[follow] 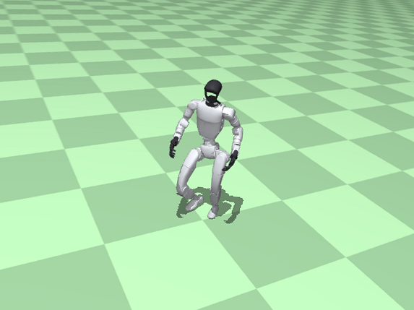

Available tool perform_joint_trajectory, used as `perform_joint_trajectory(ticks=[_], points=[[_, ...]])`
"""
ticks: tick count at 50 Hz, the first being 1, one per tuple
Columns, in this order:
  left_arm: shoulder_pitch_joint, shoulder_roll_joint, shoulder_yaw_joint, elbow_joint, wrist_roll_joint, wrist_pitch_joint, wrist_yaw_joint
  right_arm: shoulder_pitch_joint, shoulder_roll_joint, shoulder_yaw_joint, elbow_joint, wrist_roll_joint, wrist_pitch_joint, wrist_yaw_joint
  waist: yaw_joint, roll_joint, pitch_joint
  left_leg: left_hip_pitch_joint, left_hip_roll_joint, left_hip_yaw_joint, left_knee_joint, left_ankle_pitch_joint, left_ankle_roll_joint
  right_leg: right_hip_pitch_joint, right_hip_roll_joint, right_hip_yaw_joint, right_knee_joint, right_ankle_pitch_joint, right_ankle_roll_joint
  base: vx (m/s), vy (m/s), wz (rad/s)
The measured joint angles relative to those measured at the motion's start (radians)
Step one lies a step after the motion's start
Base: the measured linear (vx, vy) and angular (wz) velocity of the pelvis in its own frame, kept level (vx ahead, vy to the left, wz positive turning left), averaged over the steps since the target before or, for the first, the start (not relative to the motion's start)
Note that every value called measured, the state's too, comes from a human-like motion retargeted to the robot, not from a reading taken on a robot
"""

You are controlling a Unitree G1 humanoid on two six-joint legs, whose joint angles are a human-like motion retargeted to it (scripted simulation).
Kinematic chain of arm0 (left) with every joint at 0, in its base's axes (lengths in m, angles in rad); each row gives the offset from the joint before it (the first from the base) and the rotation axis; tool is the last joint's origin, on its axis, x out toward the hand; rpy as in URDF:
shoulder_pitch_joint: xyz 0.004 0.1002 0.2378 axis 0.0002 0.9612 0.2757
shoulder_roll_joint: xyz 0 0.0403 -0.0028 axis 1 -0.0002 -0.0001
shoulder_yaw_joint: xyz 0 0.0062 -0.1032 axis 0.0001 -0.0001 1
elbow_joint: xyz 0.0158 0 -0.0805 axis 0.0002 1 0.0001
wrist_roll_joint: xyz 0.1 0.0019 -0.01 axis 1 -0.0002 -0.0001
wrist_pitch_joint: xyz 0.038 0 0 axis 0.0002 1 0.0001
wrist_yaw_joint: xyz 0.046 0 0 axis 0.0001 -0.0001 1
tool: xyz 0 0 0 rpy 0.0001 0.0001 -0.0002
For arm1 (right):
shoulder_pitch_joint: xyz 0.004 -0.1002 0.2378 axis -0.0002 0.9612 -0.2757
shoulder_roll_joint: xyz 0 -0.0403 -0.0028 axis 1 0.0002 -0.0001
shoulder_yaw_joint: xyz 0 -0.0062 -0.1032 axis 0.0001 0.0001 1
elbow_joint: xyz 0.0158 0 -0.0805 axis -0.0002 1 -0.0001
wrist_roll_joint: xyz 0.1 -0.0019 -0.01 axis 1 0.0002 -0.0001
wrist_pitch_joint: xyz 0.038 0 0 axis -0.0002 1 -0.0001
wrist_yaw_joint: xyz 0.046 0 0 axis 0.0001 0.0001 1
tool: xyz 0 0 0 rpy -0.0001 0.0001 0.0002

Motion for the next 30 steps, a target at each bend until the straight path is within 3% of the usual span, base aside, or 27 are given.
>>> perform_joint_trajectory(ticks=[5, 12, 18, 23, 30], points=[[-0.062, -0.021, -0.037, 0.192, 0.198, 0.002, -0.005, -0.036, -0.038, 0.103, 0.029, -0.081, 0.018, 0.110, 0.081, 0.049, -0.050, -0.177, 0.149, 0.016, 0.260, -0.061, -0.033, 0.161, 0.146, -0.061, -0.387, -0.082, 0.008, -0.08, -0.14, 0.09], [-0.239, -0.039, -0.163, 0.380, 0.471, -0.003, -0.006, 0.059, -0.164, 0.207, -0.076, -0.084, 0.022, 0.281, 0.040, 0.205, -0.078, -0.370, 0.447, 0.014, 0.632, -0.057, -0.120, 0.199, 0.367, -0.113, -0.561, 0.023, -0.028, -0.13, -0.09, -0.06], [-0.389, -0.080, -0.244, 0.539, 0.593, 0.002, 0.025, 0.195, -0.180, 0.192, 0.123, -0.125, 0.046, 0.307, -0.011, 0.320, -0.098, -0.423, 0.650, 0.049, 0.809, -0.042, -0.139, 0.242, 0.470, -0.152, -0.706, 0.110, -0.039, -0.07, -0.05, 0.07], [-0.475, -0.131, -0.285, 0.672, 0.587, 0.009, 0.044, 0.224, -0.074, 0.146, 0.513, -0.161, 0.085, 0.266, -0.029, 0.399, -0.115, -0.358, 0.680, 0.057, 0.713, -0.075, -0.162, 0.302, 0.507, -0.181, -0.853, 0.180, -0.028, 0.01, 0.00, 0.09], [-0.501, -0.165, -0.333, 0.742, 0.584, 0.020, 0.009, 0.177, 0.044, 0.099, 0.817, -0.104, 0.114, 0.211, -0.076, 0.435, -0.130, -0.206, 0.589, 0.097, 0.381, -0.093, -0.179, 0.319, 0.458, -0.227, -0.885, 0.193, -0.004, 0.03, 0.07, 0.35]])
